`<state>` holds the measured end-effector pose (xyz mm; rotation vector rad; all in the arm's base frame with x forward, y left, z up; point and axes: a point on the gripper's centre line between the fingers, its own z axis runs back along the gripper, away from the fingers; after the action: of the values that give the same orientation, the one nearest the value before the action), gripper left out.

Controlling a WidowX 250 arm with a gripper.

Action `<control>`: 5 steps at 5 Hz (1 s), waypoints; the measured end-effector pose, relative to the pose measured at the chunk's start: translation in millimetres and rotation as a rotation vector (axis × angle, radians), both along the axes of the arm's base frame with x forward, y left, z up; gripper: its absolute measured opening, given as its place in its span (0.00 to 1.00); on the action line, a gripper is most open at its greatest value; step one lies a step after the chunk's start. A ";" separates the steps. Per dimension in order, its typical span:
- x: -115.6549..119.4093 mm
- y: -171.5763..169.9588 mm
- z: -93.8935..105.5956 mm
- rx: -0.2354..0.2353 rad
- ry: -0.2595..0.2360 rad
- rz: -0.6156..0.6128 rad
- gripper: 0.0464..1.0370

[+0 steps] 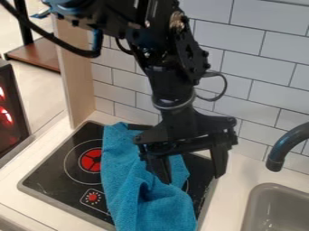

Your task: Unfold the cloth from right to the bottom left

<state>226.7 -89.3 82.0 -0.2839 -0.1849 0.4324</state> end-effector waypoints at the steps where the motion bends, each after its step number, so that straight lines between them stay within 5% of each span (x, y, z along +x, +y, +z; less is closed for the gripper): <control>1: -3.6 0.7 -3.6 0.006 0.013 -0.001 0.96; 4: 7.9 57.6 -0.7 0.152 -0.037 0.162 0.96; 5: 14.0 67.4 -24.2 0.179 0.039 0.179 0.96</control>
<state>240.8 -22.0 57.8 -0.0826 -0.2102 0.5945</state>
